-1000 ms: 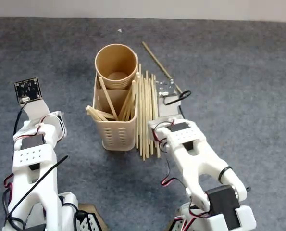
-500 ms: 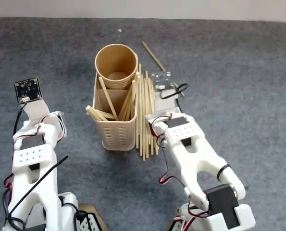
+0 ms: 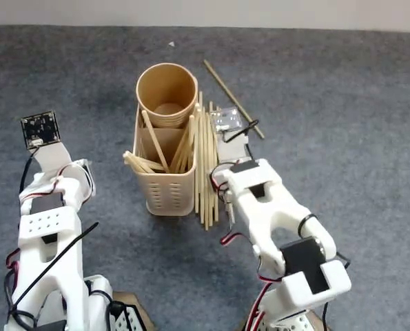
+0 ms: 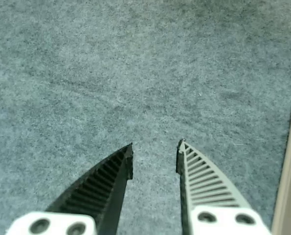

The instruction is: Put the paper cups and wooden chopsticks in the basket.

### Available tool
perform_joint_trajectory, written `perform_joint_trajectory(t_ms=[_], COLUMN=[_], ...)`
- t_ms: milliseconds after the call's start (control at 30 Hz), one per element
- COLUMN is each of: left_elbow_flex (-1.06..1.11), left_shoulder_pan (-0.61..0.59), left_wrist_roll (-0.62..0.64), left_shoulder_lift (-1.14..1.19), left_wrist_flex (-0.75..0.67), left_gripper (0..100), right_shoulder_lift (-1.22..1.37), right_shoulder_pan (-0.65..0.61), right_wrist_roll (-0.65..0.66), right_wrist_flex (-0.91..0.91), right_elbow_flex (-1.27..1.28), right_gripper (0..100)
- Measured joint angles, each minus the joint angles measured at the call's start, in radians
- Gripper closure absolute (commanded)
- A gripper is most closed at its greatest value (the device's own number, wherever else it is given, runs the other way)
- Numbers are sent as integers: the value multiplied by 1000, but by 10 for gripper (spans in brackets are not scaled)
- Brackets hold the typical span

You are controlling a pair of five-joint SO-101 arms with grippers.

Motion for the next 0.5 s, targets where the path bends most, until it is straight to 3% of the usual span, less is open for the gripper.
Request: perform_joint_trajectory(t_ms=[300,500], left_elbow_flex=[0,0], left_shoulder_pan=[0,0], left_wrist_roll=[0,0], left_shoulder_lift=[0,0], left_wrist_flex=[0,0], left_gripper=[825,825], right_shoulder_lift=[8,-34], right_shoulder_pan=[66,107], right_wrist_roll=[2,77], right_wrist_flex=[15,189], right_elbow_flex=[-91,-210], right_gripper=[995,995])
